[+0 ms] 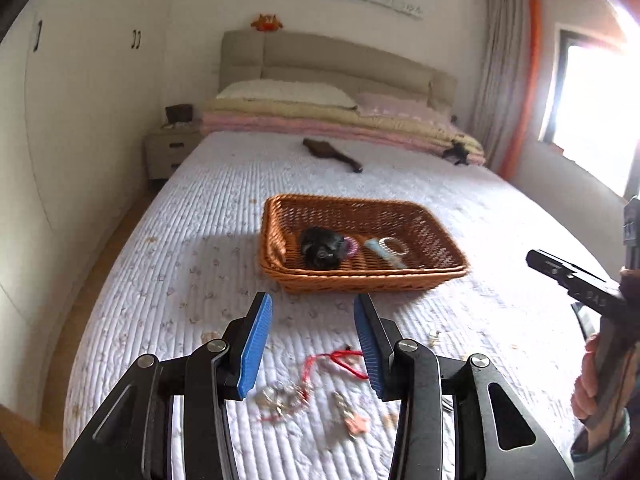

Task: Organize jewelry
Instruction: 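Grasp the pink star keychain with the left tool while the right tool grasps the cream coil hair tie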

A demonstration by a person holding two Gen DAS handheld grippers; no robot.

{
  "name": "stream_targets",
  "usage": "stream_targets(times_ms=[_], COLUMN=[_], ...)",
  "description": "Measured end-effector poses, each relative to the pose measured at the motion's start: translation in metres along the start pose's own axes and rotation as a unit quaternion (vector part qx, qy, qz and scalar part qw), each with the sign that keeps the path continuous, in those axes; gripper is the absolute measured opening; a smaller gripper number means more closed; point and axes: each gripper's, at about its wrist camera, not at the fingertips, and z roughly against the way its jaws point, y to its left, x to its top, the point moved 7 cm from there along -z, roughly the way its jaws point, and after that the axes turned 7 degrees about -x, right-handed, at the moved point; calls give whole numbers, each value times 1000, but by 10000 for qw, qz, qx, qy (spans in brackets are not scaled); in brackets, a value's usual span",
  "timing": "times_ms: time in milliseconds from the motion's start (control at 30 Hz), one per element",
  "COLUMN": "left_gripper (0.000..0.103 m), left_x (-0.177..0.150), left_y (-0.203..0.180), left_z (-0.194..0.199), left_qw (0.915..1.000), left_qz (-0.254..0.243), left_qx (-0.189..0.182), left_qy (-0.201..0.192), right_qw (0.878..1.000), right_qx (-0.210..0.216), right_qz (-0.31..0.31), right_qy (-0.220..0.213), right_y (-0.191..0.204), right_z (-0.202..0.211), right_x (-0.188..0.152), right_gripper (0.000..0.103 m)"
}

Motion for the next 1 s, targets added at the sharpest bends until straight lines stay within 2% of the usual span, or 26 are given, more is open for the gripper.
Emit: stream_targets(times_ms=[133, 267, 333, 433, 633, 1000], left_gripper=[44, 44, 44, 44, 44, 44], left_x=[-12, -36, -51, -74, -108, -123], left_y=[-18, -30, -30, -24, -18, -21], left_z=[30, 31, 18, -2, -31, -77], left_qw=[9989, 9977, 9981, 9989, 9965, 9895], left_qz=[18, -79, -41, 60, 182, 103], left_qx=[-315, -556, -597, -452, -515, 4], left_qy=[-353, -381, -160, 141, 631, 1438], right_qw=[9996, 9999, 9992, 9977, 9967, 9909], right_qx=[-13, 33, -62, -116, -192, -249], right_qz=[99, 77, 118, 195, 242, 331], right_qy=[-281, 83, 377, 640, 750, 1278], right_y=[-2, -5, -9, -8, -9, -7], right_z=[27, 15, -1, -16, -28, -59], right_x=[-19, -58, -78, -98, -110, -129], right_gripper=[40, 42, 42, 42, 42, 42])
